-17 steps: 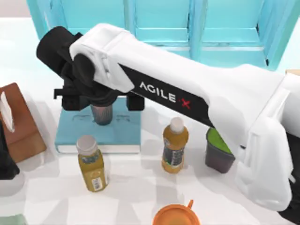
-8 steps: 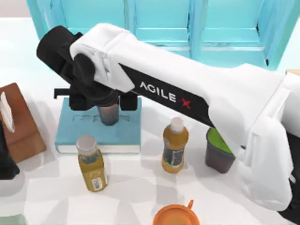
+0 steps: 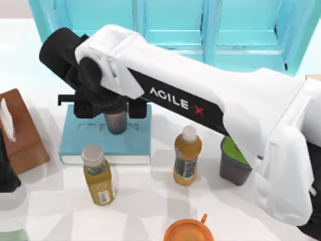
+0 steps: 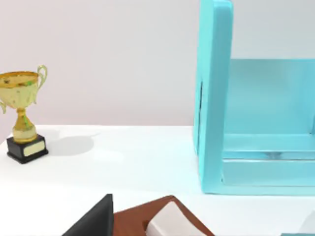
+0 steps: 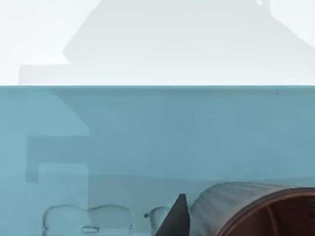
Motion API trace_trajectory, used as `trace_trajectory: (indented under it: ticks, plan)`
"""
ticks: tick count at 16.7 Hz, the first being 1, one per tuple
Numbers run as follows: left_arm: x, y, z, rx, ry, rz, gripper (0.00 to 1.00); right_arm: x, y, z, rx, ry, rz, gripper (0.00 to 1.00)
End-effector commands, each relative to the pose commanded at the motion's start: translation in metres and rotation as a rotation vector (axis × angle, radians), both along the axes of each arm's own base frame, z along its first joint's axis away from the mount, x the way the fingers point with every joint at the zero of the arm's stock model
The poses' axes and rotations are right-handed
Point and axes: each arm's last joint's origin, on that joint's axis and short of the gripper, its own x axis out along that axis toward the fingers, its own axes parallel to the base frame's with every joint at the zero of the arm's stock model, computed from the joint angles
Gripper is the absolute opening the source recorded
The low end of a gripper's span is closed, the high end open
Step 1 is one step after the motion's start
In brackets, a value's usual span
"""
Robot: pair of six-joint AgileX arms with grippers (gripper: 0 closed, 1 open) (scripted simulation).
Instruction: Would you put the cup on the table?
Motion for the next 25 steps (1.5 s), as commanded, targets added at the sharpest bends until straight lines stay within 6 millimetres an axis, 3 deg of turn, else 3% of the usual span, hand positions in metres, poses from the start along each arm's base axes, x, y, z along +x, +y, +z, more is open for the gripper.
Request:
trace_trajectory:
  ticks: [4, 12, 19, 25]
  plan:
    - [0.000, 0.000, 0.000, 0.000, 0.000, 0.000, 1.00, -0.002, 0.004, 0.007, -0.004, 0.003, 0.010, 0.00]
    - [0.000, 0.000, 0.000, 0.000, 0.000, 0.000, 1.00, -0.001, -0.001, 0.046, 0.005, -0.005, 0.002, 0.00]
    - [0.000, 0.000, 0.000, 0.000, 0.000, 0.000, 1.00, -0.003, -0.001, 0.049, 0.005, -0.003, 0.004, 0.00]
    - [0.000, 0.000, 0.000, 0.000, 0.000, 0.000, 1.00, -0.002, -0.014, 0.068, 0.021, -0.014, 0.026, 0.00]
